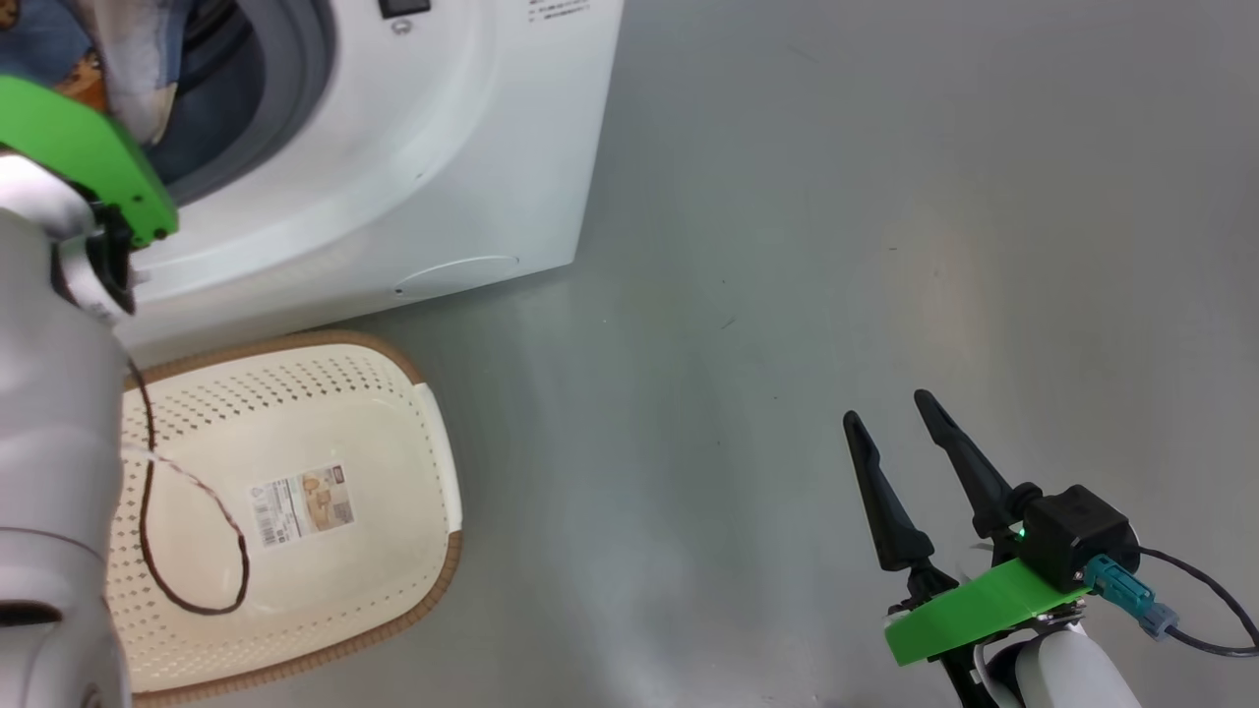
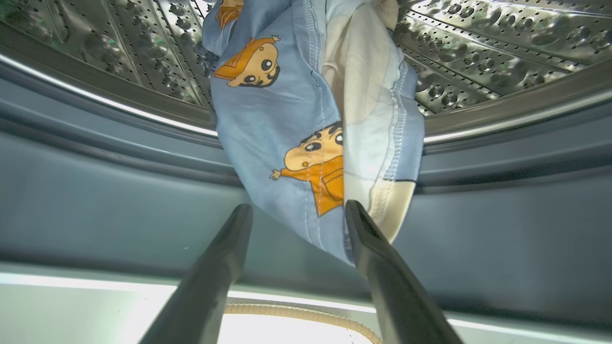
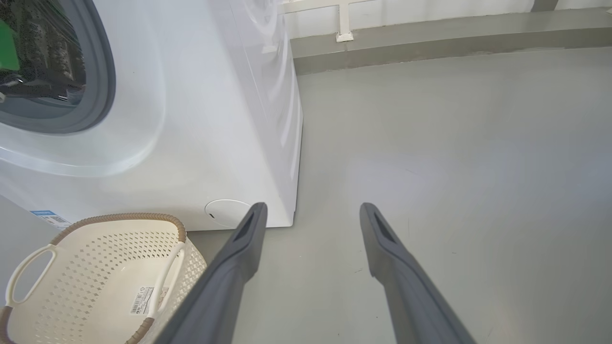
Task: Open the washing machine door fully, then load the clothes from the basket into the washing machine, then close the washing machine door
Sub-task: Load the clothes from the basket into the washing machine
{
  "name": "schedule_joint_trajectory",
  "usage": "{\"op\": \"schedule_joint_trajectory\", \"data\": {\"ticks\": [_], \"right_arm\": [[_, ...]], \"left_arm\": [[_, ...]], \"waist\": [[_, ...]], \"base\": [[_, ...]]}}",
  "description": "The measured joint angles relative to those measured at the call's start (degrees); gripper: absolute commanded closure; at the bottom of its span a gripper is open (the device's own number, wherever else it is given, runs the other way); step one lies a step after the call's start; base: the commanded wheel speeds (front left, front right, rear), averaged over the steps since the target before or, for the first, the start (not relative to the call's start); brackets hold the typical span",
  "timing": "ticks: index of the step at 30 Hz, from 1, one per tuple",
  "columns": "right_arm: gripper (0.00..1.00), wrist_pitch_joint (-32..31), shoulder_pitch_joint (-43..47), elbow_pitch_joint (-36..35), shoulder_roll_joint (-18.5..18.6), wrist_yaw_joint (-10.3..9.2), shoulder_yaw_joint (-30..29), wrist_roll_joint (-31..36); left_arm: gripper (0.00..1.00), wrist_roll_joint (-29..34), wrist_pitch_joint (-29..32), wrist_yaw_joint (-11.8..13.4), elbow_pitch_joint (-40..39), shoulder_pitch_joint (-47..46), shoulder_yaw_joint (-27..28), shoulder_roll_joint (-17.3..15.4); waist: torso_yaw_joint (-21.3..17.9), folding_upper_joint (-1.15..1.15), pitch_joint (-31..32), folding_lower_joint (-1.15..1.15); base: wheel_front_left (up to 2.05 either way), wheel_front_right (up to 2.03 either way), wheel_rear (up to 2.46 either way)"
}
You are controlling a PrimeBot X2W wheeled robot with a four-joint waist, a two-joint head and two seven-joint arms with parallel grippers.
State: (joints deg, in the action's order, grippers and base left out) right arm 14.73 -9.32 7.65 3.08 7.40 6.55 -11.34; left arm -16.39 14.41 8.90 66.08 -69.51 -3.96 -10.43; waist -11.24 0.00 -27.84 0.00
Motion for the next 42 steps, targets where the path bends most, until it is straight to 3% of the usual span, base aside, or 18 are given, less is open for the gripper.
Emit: {"op": "schedule_joint_trajectory", "data": {"ticks": [13,19,27,28,29,30,33,42], "right_arm": [[0.00,0.00,0.23,-0.59,0.52,0.00,0.01,0.01],[0.00,0.00,0.23,-0.74,0.51,0.00,0.20,0.02],[0.00,0.00,0.23,-0.81,0.44,0.00,0.19,0.02],[0.00,0.00,0.23,-0.86,0.43,0.00,0.16,0.02],[0.00,0.00,0.23,-0.89,0.40,0.00,0.15,0.02],[0.00,0.00,0.23,-0.90,0.36,0.00,0.13,0.02],[0.00,0.00,0.23,-0.91,0.25,0.00,0.12,0.02],[0.00,0.00,0.21,-1.18,0.18,0.00,0.11,0.02]], "left_arm": [[0.00,-1.63,-2.99,0.07,5.67,-3.27,1.14,-1.64],[0.00,-2.37,-4.49,-1.60,6.44,-4.55,0.85,-1.46],[0.00,-2.44,-5.41,-1.64,7.42,-5.29,-0.24,-1.75],[0.04,-2.44,-5.42,-1.60,7.55,-5.30,-0.36,-1.80],[0.24,-2.44,-5.43,-1.60,7.65,-5.31,-0.45,-1.88],[0.50,-2.43,-5.52,-1.59,7.70,-5.37,-0.59,-2.00],[1.00,-2.42,-5.92,-1.57,7.95,-5.84,-1.10,-2.25],[1.00,-2.41,-9.28,-1.00,8.15,-6.18,-1.67,-2.43]], "waist": [[-1.19,0.00,-1.70,0.00],[-1.65,0.00,-2.21,0.00],[-2.60,0.00,-3.07,0.00],[-2.67,0.00,-3.21,0.00],[-2.72,0.00,-3.34,0.00],[-2.75,0.00,-3.46,0.00],[-2.82,0.00,-3.70,0.00],[-2.55,0.00,-4.07,0.00]], "base": [[0.00,0.00,0.00],[0.00,0.00,0.00],[0.00,0.00,0.00],[0.00,0.00,0.00],[0.00,0.00,0.00],[0.00,0.00,0.00],[0.00,0.00,0.00],[0.00,0.00,0.00]]}}
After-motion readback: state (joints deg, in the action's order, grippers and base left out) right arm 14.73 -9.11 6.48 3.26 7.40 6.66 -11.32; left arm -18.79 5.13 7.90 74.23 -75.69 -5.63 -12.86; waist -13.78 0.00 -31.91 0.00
